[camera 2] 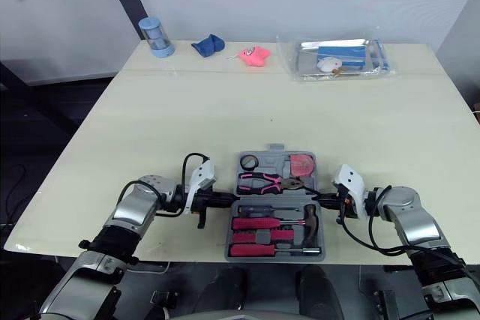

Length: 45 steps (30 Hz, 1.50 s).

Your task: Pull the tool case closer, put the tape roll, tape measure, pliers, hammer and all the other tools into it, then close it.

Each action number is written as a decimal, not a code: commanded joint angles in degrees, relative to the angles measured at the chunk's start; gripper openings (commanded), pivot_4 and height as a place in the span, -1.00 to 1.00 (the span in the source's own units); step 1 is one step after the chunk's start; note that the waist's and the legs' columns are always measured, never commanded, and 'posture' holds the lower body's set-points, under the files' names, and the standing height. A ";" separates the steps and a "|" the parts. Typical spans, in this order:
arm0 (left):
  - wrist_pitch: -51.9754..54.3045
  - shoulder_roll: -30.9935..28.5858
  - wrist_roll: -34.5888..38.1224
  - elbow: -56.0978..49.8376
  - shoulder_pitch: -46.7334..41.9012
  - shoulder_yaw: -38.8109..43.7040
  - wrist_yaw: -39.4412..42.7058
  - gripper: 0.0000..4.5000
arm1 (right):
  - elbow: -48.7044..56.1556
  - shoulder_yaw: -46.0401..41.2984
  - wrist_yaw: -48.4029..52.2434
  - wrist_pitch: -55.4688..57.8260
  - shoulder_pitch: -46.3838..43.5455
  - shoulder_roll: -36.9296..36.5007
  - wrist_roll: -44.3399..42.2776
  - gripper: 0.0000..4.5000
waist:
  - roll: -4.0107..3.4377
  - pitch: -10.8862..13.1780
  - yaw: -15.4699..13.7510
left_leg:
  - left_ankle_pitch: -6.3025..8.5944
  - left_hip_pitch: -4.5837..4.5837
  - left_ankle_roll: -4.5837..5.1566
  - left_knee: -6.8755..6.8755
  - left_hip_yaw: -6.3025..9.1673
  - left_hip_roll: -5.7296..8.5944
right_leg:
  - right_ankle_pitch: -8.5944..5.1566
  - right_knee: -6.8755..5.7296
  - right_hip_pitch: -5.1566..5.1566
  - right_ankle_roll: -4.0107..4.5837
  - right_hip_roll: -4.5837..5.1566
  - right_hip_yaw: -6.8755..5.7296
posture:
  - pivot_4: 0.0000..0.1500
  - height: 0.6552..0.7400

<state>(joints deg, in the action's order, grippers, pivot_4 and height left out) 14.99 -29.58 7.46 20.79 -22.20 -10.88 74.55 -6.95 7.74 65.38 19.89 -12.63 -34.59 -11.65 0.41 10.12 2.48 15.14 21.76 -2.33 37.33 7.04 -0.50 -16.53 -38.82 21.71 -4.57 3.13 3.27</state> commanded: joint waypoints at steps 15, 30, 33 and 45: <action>-1.94 -1.21 1.25 -2.47 0.93 1.45 -1.34 -1.00 | 2.23 -2.24 -0.49 -1.82 1.26 -1.83 -1.37 -0.98 | 0.00 0.00 -0.03 | 0.00 0.01 0.00 0.00 0.00 0.00 | 0.00 0.01 0.00 0.00 0.00 0.00 | 1.00 1.00; 4.44 -9.82 10.68 -23.98 9.36 6.31 0.20 -1.00 | 0.41 -12.29 -1.98 1.78 2.97 -4.74 -9.10 -0.98 | 0.01 0.02 -0.02 | 0.01 0.01 0.01 -0.01 -0.03 -0.02 | 0.00 0.03 0.00 0.00 0.01 0.03 | 1.00 1.00; 6.16 -10.19 11.86 -27.95 9.97 4.58 0.43 -1.00 | -0.98 -12.26 -2.89 5.44 -0.06 -3.74 -10.50 -0.75 | 0.00 0.03 0.06 | 0.01 0.00 0.01 -0.01 -0.04 -0.03 | 0.00 0.02 0.00 0.00 0.01 0.03 | 1.00 1.00; 8.13 -7.95 10.34 -30.17 8.79 -5.66 1.26 -1.00 | -16.64 -5.60 -0.71 17.00 -16.05 -0.34 -9.51 0.99 | -0.01 0.04 -0.03 | 0.01 0.02 0.02 -0.02 -0.05 -0.02 | 0.00 0.08 0.00 0.00 0.00 0.04 | 1.00 1.00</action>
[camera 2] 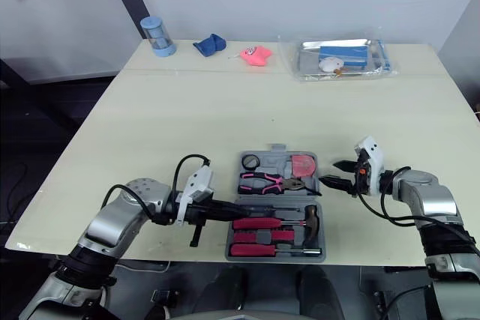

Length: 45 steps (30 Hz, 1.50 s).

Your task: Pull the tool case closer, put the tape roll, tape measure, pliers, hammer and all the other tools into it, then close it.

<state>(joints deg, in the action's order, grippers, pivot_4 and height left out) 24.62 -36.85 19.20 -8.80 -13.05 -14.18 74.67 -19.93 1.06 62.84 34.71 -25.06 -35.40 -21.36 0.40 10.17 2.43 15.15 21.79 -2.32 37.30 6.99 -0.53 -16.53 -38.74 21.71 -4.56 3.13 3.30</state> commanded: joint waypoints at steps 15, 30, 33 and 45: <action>-14.62 -0.94 -12.28 11.01 -0.40 -8.67 0.85 -1.00 | -19.95 3.01 3.34 4.77 -15.61 9.40 2.65 0.99 | -0.04 -0.02 1.71 | 0.00 -0.09 0.00 -0.03 0.00 -0.02 | 0.00 -0.09 0.00 0.01 -0.02 0.02 | 1.00 1.00; -18.67 -0.17 -13.94 15.97 -0.76 -9.42 0.56 -1.00 | -22.70 -0.52 8.24 7.16 -17.65 14.45 -0.32 0.99 | -0.16 -0.09 1.75 | 0.00 -0.13 0.00 -0.04 -0.01 -0.03 | 0.00 -0.12 0.00 0.01 -0.06 0.06 | 1.00 1.00; -18.61 0.03 -13.81 16.20 -0.71 -9.27 0.34 -1.00 | -21.66 -1.52 9.96 7.28 -17.47 14.19 -1.40 0.99 | -0.19 -0.10 1.70 | 0.00 -0.13 0.00 -0.04 -0.01 -0.02 | 0.00 -0.11 0.00 0.01 -0.05 0.06 | 1.00 1.00; -14.70 -0.13 -6.30 13.28 1.03 -3.26 0.23 -1.00 | -5.60 -1.27 19.35 11.13 -11.63 10.60 -7.51 0.99 | -0.27 -0.09 1.69 | 0.00 -0.10 0.01 -0.04 0.02 -0.03 | 0.00 -0.11 0.01 0.01 -0.05 0.05 | 1.00 1.00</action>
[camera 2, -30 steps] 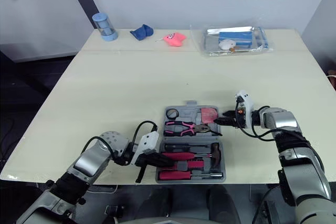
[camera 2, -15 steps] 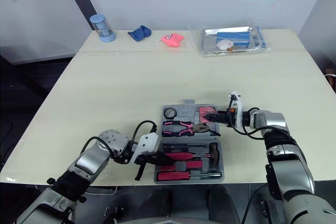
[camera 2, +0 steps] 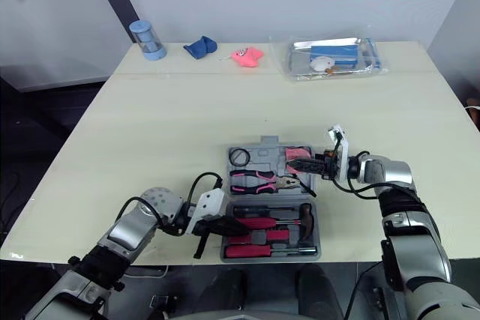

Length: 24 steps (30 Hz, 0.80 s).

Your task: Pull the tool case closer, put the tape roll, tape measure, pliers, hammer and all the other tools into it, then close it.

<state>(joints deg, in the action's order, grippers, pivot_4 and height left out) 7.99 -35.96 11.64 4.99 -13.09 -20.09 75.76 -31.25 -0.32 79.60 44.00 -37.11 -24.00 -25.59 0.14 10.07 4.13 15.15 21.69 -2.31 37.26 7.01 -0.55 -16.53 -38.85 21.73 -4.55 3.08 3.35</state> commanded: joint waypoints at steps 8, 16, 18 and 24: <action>6.28 -13.98 7.96 -11.50 9.81 11.26 3.93 -1.00 | 20.36 0.54 5.16 7.28 7.47 -4.79 -9.79 0.99 | -0.08 0.10 -0.05 | 0.00 0.04 0.00 -0.09 0.03 -0.03 | -0.01 0.04 0.06 0.01 -0.01 -0.03 | 1.00 1.00; 10.15 -18.92 17.49 -13.16 20.26 26.47 4.28 -0.89 | 34.78 -0.55 4.84 9.98 17.62 -10.74 -15.79 1.00 | -0.09 0.33 -1.22 | 0.01 0.14 0.01 -0.10 0.01 -0.04 | -0.02 0.12 0.11 0.00 0.03 -0.08 | 1.00 1.00; 10.27 -18.18 18.14 -12.08 20.17 28.41 3.37 -0.65 | 37.81 -0.74 4.25 9.43 20.69 -12.60 -16.35 1.00 | -0.08 0.33 -1.77 | 0.01 0.15 0.01 -0.09 0.00 -0.03 | -0.02 0.12 0.10 0.00 0.03 -0.08 | 1.00 1.00; 8.06 -15.38 18.96 -10.28 19.83 33.16 0.30 0.60 | 46.65 -10.46 -2.02 1.16 34.62 -15.57 -15.70 1.00 | -0.05 0.37 -1.84 | 0.01 0.21 0.00 -0.11 0.00 -0.03 | -0.02 0.22 0.11 -0.01 0.03 -0.10 | 1.00 1.00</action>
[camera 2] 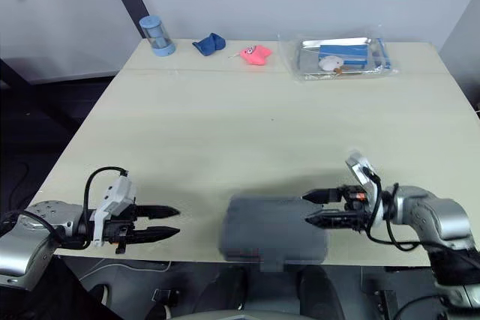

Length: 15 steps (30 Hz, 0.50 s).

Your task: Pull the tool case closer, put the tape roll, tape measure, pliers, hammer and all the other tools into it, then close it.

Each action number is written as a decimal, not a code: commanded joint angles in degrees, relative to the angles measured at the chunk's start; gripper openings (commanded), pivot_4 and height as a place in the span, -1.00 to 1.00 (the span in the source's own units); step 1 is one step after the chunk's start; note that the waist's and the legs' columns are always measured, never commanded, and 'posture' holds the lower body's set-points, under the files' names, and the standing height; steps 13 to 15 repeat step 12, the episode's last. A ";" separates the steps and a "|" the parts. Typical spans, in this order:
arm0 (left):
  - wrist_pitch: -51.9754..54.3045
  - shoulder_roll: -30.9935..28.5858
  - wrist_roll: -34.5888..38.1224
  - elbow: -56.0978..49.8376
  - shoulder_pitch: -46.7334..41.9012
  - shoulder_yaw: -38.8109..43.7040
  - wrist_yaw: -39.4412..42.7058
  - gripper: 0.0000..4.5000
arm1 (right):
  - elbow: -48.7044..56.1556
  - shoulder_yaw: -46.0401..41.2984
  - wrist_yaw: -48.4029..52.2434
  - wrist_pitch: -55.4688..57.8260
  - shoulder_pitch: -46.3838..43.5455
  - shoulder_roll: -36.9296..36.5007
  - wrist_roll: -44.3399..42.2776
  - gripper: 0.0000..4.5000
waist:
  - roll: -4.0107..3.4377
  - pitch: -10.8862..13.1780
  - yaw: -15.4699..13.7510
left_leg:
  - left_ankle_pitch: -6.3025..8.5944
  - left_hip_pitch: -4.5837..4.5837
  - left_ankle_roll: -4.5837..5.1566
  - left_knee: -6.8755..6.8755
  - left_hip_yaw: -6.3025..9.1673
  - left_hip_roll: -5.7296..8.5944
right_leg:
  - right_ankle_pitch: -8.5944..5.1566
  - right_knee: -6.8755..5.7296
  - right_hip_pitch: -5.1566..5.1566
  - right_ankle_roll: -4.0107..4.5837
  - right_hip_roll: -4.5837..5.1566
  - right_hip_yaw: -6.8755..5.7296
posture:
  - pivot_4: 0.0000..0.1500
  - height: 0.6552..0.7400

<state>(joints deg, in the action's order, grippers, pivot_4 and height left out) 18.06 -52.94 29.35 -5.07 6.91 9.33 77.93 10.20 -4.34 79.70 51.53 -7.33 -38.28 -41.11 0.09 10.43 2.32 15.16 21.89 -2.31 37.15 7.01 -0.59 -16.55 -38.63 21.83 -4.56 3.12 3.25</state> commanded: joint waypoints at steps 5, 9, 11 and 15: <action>-2.76 3.96 -0.19 -1.92 0.10 6.37 -7.37 0.98 | 5.27 -14.46 -5.07 -27.29 15.01 -1.03 8.93 1.00 | 0.11 0.05 0.07 | 0.00 -0.06 0.00 0.00 -0.02 -0.01 | 0.00 0.03 -0.06 -0.01 0.00 0.01 | 1.00 1.00; -1.69 5.04 1.37 -0.46 -0.96 7.62 -9.65 0.98 | -1.39 -19.91 -4.41 -42.98 17.21 -0.69 12.67 1.00 | 0.13 0.07 0.10 | 0.00 -0.11 0.00 0.01 -0.08 -0.01 | 0.01 0.03 -0.10 -0.01 0.00 0.07 | 1.00 1.00; -2.18 4.51 0.83 -0.27 -0.75 7.62 -9.01 0.98 | -4.64 -20.94 -3.05 -47.46 17.79 -0.76 12.64 1.00 | 0.14 0.07 0.13 | 0.00 -0.12 -0.01 0.01 -0.09 -0.02 | 0.01 0.03 -0.10 -0.01 0.00 0.07 | 1.00 1.00; -2.89 4.40 0.30 -0.19 -0.68 7.65 -8.83 0.98 | -6.29 -21.18 -2.39 -48.99 18.16 -1.10 12.78 1.00 | 0.14 0.07 0.13 | 0.00 -0.13 -0.01 0.00 -0.09 -0.02 | 0.01 0.02 -0.11 -0.01 -0.01 0.08 | 1.00 1.00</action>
